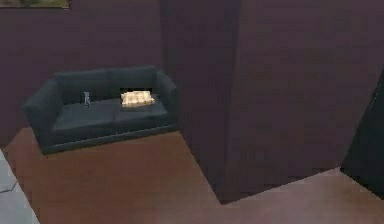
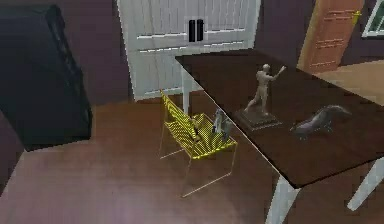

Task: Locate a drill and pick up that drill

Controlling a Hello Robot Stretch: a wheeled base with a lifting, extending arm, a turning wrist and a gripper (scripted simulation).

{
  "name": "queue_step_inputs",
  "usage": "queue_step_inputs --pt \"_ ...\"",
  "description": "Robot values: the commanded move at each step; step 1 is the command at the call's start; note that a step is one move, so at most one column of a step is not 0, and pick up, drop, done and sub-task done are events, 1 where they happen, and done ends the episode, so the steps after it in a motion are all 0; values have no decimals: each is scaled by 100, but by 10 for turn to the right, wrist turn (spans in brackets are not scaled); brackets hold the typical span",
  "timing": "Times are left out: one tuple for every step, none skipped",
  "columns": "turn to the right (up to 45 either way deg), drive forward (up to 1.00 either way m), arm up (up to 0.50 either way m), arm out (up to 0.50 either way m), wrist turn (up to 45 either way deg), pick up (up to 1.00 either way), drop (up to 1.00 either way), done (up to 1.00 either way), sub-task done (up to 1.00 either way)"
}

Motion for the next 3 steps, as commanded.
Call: queue_step_inputs --pt "450 0 0 0 0 0 0 0 0" --pt "60 0 0 0 0 0 0 0 0" --pt "0 35 0 0 0 0 0 0 0"
